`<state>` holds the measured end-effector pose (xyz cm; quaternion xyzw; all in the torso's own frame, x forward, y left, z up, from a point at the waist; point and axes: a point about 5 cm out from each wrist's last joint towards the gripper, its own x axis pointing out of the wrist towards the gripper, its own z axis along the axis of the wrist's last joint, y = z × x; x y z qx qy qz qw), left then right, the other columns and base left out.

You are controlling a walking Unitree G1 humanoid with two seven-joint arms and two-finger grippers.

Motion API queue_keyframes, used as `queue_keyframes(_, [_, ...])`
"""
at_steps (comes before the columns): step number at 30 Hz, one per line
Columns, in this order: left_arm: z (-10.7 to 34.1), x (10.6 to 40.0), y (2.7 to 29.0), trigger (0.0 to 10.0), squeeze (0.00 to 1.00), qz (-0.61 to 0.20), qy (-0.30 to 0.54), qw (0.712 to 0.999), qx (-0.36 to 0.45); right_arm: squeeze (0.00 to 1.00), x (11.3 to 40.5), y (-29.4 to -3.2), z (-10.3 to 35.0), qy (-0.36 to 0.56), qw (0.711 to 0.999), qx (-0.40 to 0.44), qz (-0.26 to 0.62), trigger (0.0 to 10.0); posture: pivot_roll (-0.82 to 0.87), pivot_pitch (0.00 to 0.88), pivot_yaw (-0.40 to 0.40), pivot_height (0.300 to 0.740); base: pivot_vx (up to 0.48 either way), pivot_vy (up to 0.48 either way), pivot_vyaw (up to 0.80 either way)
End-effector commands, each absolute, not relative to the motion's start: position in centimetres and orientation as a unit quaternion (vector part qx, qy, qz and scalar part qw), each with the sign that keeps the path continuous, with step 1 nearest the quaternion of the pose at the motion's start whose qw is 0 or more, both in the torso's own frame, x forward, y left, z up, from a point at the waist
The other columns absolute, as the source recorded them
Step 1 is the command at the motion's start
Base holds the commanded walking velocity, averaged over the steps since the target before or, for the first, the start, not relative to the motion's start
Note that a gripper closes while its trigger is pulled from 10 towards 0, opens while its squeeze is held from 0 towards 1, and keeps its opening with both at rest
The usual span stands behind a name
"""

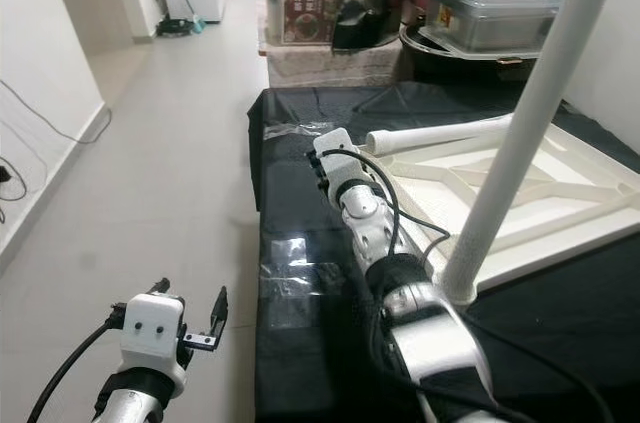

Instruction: Building children table

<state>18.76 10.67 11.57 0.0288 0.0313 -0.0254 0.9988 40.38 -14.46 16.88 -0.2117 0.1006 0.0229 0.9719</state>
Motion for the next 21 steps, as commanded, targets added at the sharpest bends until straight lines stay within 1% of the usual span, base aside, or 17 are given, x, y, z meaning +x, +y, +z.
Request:
queue_keyframes(1, [11.7, 18.4, 9.9, 10.0, 0.00, -0.023, 0.040, 0.999, 0.013, 0.00, 40.4, -15.1, 16.0, 0.145, 0.964, -0.222, 0.004, 10.0, 0.07, 0.050, -0.053, 0.740, 0.000, 0.000, 0.00])
queue_keyframes(2, [11.7, 18.4, 9.9, 10.0, 0.00, -0.023, 0.040, 0.999, 0.013, 0.00, 40.4, -15.1, 16.0, 0.145, 0.964, -0.222, 0.004, 10.0, 0.07, 0.050, -0.053, 0.740, 0.000, 0.000, 0.00])
queue_keyframes(4, [11.8, 18.1, 9.6, 10.0, 0.00, -0.021, 0.042, 0.999, 0.005, 0.00, 40.2, -15.8, 15.3, 0.184, 0.961, -0.206, -0.005, 10.0, 0.07, 0.071, -0.056, 0.740, 0.000, 0.000, 0.00])
queue_keyframes(5, [11.8, 18.1, 9.6, 10.0, 0.00, -0.021, 0.042, 0.999, 0.005, 0.00, 40.2, -15.8, 15.3, 0.184, 0.961, -0.206, -0.005, 10.0, 0.07, 0.071, -0.056, 0.740, 0.000, 0.000, 0.00])
queue_keyframes(6, [11.9, 17.9, 9.5, 10.0, 0.00, -0.020, 0.044, 0.999, 0.002, 0.00, 40.1, -16.0, 14.9, 0.204, 0.959, -0.197, -0.006, 10.0, 0.06, 0.085, -0.059, 0.740, 0.000, 0.000, 0.00])
queue_keyframes(10, [12.1, 17.6, 9.0, 10.0, 0.00, -0.019, 0.048, 0.999, -0.006, 0.00, 40.0, -16.7, 14.5, 0.233, 0.950, -0.209, -0.008, 10.0, 0.05, 0.115, -0.068, 0.740, 0.000, 0.000, 0.00])
queue_keyframes(14, [12.2, 17.5, 9.0, 10.0, 0.00, -0.018, 0.050, 0.999, -0.008, 0.00, 40.0, -16.9, 14.5, 0.239, 0.949, -0.206, -0.012, 10.0, 0.05, 0.115, -0.068, 0.740, 0.000, 0.000, 0.00])
queue_keyframes(16, [12.3, 17.3, 8.8, 10.0, 0.00, -0.015, 0.052, 0.998, -0.012, 0.00, 40.0, -17.4, 14.6, 0.244, 0.946, -0.211, -0.022, 10.0, 0.05, 0.132, -0.078, 0.740, 0.000, 0.000, 0.00])
queue_keyframes(19, [12.4, 17.2, 8.8, 10.0, 0.00, -0.013, 0.052, 0.998, -0.013, 0.00, 40.1, -17.8, 14.9, 0.239, 0.947, -0.212, -0.036, 10.0, 0.04, 0.134, -0.080, 0.740, 0.000, 0.000, 0.00])
queue_keyframes(20, [12.4, 17.1, 8.7, 10.0, 0.00, -0.012, 0.056, 0.998, -0.016, 0.00, 40.5, -18.2, 16.1, 0.221, 0.956, -0.187, -0.051, 10.0, 0.04, 0.139, -0.083, 0.740, 0.000, 0.000, 0.00])
queue_keyframes(21, [12.4, 17.1, 8.7, 10.0, 0.00, -0.012, 0.056, 0.998, -0.016, 0.00, 40.5, -18.2, 16.1, 0.221, 0.956, -0.187, -0.051, 10.0, 0.04, 0.139, -0.083, 0.740, 0.000, 0.000, 0.00])
